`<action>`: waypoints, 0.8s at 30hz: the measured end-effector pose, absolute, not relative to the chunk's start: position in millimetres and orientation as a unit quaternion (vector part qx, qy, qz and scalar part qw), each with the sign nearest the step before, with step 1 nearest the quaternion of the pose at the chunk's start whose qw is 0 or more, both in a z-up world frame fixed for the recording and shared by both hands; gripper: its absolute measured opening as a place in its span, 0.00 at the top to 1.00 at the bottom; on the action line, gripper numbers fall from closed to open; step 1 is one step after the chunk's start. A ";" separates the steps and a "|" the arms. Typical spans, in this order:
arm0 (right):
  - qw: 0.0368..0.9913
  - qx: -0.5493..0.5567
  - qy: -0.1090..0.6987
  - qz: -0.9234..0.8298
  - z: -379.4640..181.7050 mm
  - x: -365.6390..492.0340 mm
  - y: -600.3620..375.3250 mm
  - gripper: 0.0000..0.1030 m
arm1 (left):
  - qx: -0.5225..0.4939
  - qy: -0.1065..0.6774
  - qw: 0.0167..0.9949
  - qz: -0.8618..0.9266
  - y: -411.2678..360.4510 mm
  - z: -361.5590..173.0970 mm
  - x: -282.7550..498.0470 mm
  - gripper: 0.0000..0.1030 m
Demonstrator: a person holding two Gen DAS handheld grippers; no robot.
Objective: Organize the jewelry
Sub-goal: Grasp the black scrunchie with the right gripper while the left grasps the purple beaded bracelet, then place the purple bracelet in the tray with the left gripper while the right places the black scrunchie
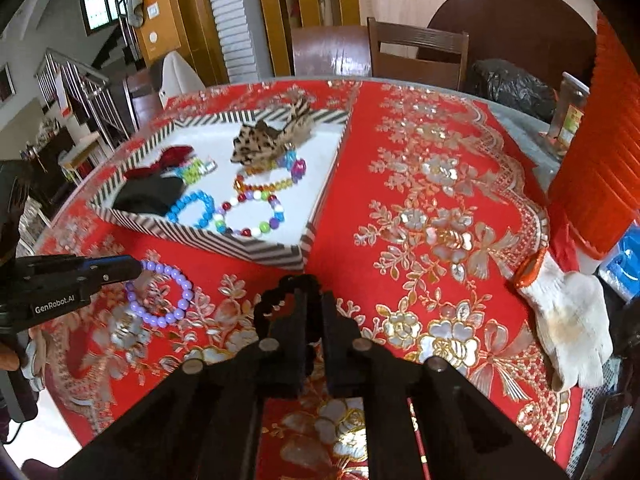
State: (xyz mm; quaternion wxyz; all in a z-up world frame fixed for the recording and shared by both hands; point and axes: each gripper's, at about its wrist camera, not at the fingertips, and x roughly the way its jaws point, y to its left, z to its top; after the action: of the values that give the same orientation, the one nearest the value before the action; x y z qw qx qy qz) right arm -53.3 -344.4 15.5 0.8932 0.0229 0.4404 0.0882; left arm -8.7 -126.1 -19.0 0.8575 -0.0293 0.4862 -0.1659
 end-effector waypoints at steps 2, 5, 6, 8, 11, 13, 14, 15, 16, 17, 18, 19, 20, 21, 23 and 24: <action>0.897 0.028 0.432 0.092 23.8 -55.3 -344.9 0.94 | -0.028 0.476 0.863 -0.165 -122.3 -9.2 -9.1 0.78; 0.902 0.028 0.420 0.095 34.2 -57.7 -343.5 0.94 | -0.023 0.464 0.871 -0.161 -117.3 4.4 -7.9 0.78; 0.903 0.028 0.419 0.096 36.3 -57.7 -343.2 0.94 | -0.021 0.461 0.873 -0.160 -115.8 8.8 -7.3 0.78; 0.904 0.028 0.415 0.099 41.1 -57.2 -342.1 0.94 | -0.017 0.454 0.877 -0.157 -112.2 16.4 -6.1 0.78; 0.904 0.031 0.412 0.105 46.7 -54.1 -338.4 0.94 | -0.013 0.445 0.883 -0.151 -107.2 24.9 -4.4 0.78; 0.905 0.031 0.410 0.110 49.8 -52.1 -334.9 0.94 | -0.009 0.441 0.885 -0.146 -103.1 30.1 -2.0 0.78; 0.905 0.029 0.409 0.113 51.5 -50.7 -332.6 0.94 | -0.008 0.440 0.887 -0.143 -101.2 32.6 -0.4 0.78; 0.905 0.028 0.408 0.114 52.6 -49.6 -330.7 0.94 | -0.006 0.438 0.888 -0.141 -100.6 34.2 0.1 0.78; 0.905 0.026 0.407 0.117 54.6 -48.2 -327.6 0.94 | -0.005 0.435 0.890 -0.138 -98.5 36.6 1.5 0.78; 0.906 0.025 0.406 0.120 56.3 -46.8 -324.9 0.94 | -0.005 0.433 0.891 -0.136 -97.1 38.2 2.2 0.78; 0.906 0.023 0.405 0.121 58.1 -45.1 -322.3 0.94 | -0.004 0.431 0.892 -0.133 -94.9 40.5 3.8 0.78; 0.906 0.021 0.404 0.123 59.9 -43.2 -319.3 0.94 | -0.004 0.429 0.894 -0.131 -93.3 42.0 5.1 0.78; 0.906 0.020 0.404 0.125 60.9 -41.4 -317.0 0.94 | -0.003 0.427 0.895 -0.129 -91.3 44.0 6.9 0.78; 0.906 0.019 0.404 0.128 61.9 -38.7 -313.5 0.94 | -0.002 0.425 0.896 -0.126 -89.5 45.8 8.5 0.78; 0.905 0.015 0.404 0.132 62.4 -34.8 -308.2 0.94 | 0.001 0.422 0.898 -0.121 -86.1 48.5 11.8 0.78; 0.905 0.013 0.404 0.134 62.6 -33.6 -305.9 0.94 | 0.002 0.421 0.899 -0.120 -84.9 49.2 12.8 0.78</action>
State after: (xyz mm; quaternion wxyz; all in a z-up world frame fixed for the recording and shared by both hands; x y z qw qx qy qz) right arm -33.6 -305.9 62.6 0.9047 0.0130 0.4044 0.1339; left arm 12.8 -84.9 49.2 0.8991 0.0016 0.4212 -0.1196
